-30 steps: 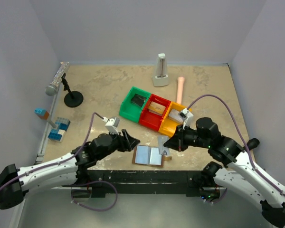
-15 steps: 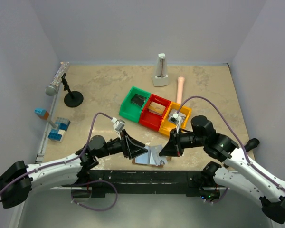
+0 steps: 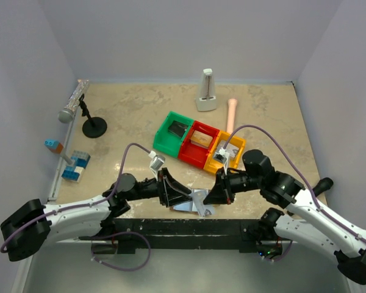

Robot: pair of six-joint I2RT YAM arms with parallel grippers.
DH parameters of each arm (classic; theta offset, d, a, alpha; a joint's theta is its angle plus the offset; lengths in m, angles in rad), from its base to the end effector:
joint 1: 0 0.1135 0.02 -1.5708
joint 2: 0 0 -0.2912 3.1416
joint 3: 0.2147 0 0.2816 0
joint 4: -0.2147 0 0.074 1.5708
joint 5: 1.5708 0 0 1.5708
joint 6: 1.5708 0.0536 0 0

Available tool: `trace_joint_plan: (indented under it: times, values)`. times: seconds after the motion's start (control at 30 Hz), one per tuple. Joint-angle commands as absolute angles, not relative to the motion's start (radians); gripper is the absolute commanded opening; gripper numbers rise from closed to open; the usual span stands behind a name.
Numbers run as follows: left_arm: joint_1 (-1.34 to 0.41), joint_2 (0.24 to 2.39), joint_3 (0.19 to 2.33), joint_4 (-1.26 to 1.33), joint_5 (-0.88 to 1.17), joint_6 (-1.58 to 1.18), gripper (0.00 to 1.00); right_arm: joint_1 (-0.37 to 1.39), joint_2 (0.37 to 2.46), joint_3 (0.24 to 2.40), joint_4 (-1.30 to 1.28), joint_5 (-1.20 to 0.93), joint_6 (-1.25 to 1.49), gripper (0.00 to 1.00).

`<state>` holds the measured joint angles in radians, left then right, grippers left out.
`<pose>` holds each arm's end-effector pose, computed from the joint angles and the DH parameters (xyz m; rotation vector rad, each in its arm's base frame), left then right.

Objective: Take the credit cards out of the card holder
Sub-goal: Remove the credit card from the card holder, then place the credit card in the storage box.

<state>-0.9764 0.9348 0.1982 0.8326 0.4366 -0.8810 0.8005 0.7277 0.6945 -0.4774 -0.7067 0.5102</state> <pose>0.1006 -0.1893 0.2191 0.5041 1.7064 -1.7536 0.1001 0.1532 0.3019 -0.8138 2.1750 1.4744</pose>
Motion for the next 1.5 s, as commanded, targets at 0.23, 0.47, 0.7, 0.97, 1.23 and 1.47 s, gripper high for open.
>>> trace_joint_plan:
  times: [0.23, 0.47, 0.7, 0.97, 1.23, 1.47]
  values:
    - [-1.006, 1.028, 0.23, 1.034, 0.498, -0.933, 0.44, 0.808, 0.738, 0.68, -0.407, -0.732, 0.5, 0.0]
    - [-1.011, 1.084, 0.229, 1.127, 0.529, -0.969, 0.22, 0.808, 0.738, 0.681, -0.411, -0.724, 0.496, 0.0]
    - [-1.011, 1.1, 0.224, 1.15, 0.529, -0.977, 0.0, 0.81, 0.733, 0.687, -0.434, -0.704, 0.488, 0.0]
    - [-1.011, 1.086, 0.227, 1.049, 0.404, -0.979, 0.0, 0.804, 0.641, 0.706, -0.541, -0.424, 0.508, 0.61]
    - [-1.012, 1.098, 0.34, 0.754, 0.091, -1.025, 0.0, 0.793, 0.502, 0.779, -0.8, 0.102, 0.592, 0.66]
    - [-1.025, 1.317, 0.524, 0.735, -0.08, -1.124, 0.0, 0.793, 0.43, 0.787, -0.926, 0.345, 0.704, 0.66]
